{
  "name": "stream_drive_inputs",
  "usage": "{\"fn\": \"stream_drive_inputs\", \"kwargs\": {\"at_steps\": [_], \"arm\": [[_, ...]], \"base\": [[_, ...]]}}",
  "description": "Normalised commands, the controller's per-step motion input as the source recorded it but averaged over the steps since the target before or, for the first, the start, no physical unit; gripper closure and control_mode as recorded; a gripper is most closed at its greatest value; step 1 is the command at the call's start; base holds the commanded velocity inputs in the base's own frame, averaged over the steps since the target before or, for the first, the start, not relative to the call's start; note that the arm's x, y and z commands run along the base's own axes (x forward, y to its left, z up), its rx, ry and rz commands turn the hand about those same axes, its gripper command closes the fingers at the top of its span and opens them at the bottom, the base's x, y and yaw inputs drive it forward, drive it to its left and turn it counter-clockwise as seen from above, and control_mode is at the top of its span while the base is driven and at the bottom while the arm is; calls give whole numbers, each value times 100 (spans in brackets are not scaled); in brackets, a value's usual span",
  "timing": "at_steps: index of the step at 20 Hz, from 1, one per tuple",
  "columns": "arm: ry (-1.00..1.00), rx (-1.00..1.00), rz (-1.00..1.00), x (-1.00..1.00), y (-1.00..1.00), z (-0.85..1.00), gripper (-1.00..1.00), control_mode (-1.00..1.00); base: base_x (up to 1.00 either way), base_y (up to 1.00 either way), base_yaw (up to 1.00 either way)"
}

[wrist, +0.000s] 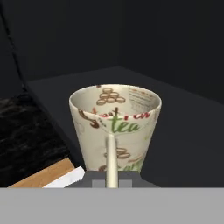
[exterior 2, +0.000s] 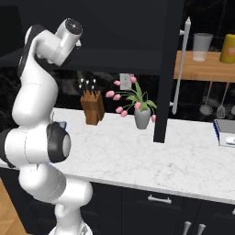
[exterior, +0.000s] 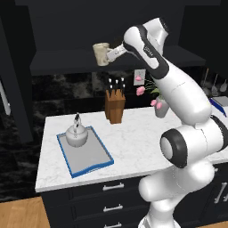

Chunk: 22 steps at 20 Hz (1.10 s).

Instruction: Pick the kettle from the counter and place it on the tray. Then pick the mug from the cabinet and place it on the tray. Then close the cabinet doors.

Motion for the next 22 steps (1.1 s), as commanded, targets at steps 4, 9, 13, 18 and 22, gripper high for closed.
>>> {"fn": "stream_drive_inputs", "kwargs": {"at_steps": [4, 9, 13, 18, 22], "arm": [[6, 0, 7, -100, 25, 0, 100, -100], [5, 0, 2, -100, 33, -10, 100, -100], [16, 1, 1, -99, 19, -17, 100, -100], [10, 5, 5, -97, 12, -34, 100, -100], [0, 2, 18, -97, 8, -54, 100, -100]], "base": [[0, 0, 0], [0, 0, 0], [0, 0, 0], [0, 0, 0], [0, 0, 0]]}}
